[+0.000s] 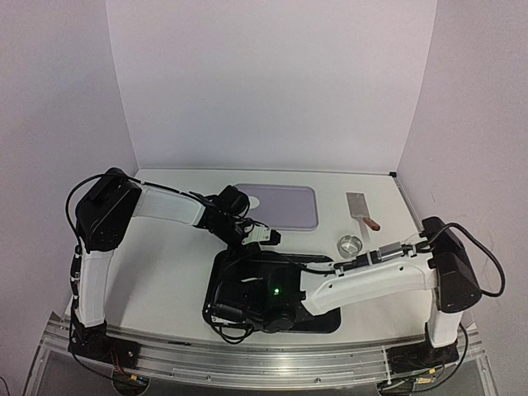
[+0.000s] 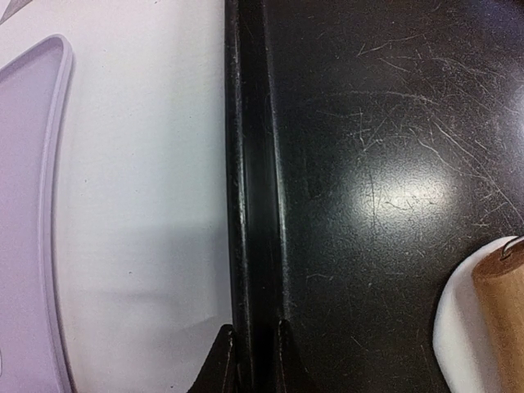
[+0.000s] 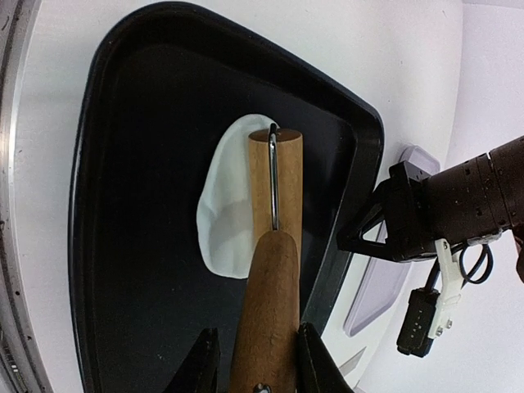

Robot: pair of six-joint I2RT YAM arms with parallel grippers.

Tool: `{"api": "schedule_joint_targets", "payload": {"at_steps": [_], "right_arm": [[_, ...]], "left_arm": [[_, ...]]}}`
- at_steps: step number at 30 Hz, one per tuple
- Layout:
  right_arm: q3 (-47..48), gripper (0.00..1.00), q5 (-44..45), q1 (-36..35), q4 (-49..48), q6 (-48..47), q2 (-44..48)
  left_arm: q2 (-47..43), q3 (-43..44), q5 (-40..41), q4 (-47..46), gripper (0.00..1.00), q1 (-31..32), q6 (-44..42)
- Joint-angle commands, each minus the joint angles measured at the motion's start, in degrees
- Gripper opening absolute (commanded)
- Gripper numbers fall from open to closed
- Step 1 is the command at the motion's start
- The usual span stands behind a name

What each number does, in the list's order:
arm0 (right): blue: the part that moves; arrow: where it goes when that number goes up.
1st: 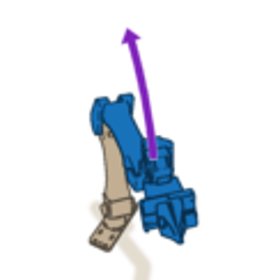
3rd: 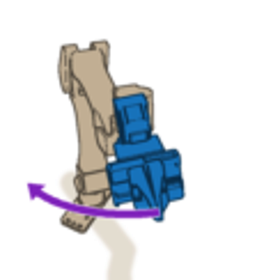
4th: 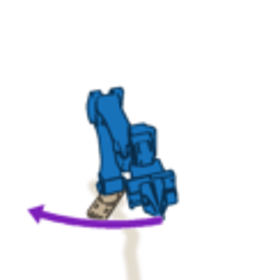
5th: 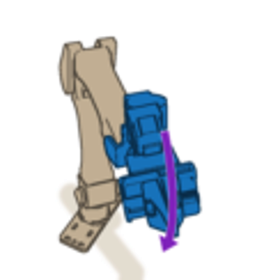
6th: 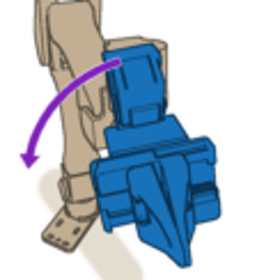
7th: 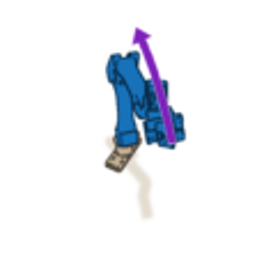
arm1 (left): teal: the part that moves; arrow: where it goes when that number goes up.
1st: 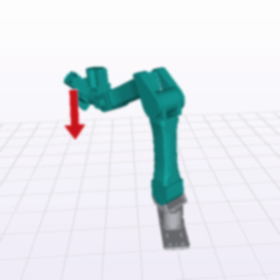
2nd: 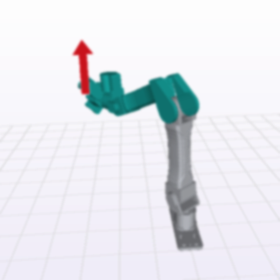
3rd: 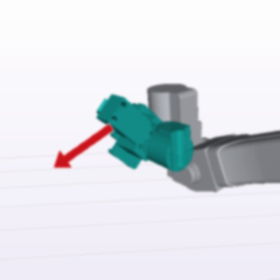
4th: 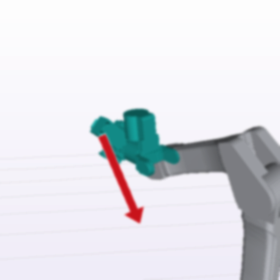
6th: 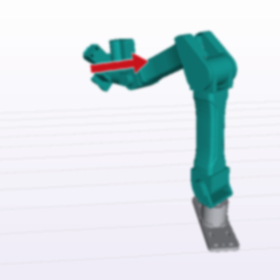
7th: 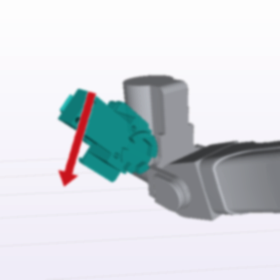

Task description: Roll out the dumpling wrappers from the dough

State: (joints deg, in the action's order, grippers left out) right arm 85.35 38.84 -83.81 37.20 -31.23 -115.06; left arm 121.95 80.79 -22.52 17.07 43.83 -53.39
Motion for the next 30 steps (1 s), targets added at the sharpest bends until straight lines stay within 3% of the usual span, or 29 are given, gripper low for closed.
{"api": "schedule_joint_targets", "payload": {"at_steps": [1,6,16,22,30], "right_arm": [[-7.7,0.0,-20.1,-2.0,9.2,1.5,-4.3],[-12.2,0.0,-23.4,-6.2,11.2,7.7,-3.6],[-6.6,0.0,-20.9,-2.4,11.3,0.0,-4.6],[-11.6,0.0,-25.5,-7.4,12.3,8.5,-3.5],[-13.4,0.0,-27.7,-8.5,12.4,10.1,-4.5]], "left_arm": [[0.3,-1.1,5.1,2.3,0.0,-0.3,-3.6],[0.2,-1.9,4.9,1.7,0.0,-0.3,-3.5],[0.4,-1.7,5.0,1.7,0.0,-0.3,-3.8],[0.8,-1.3,4.9,1.3,0.0,-0.6,-3.7],[2.0,0.7,4.7,1.6,0.0,-1.6,-3.7]]}}
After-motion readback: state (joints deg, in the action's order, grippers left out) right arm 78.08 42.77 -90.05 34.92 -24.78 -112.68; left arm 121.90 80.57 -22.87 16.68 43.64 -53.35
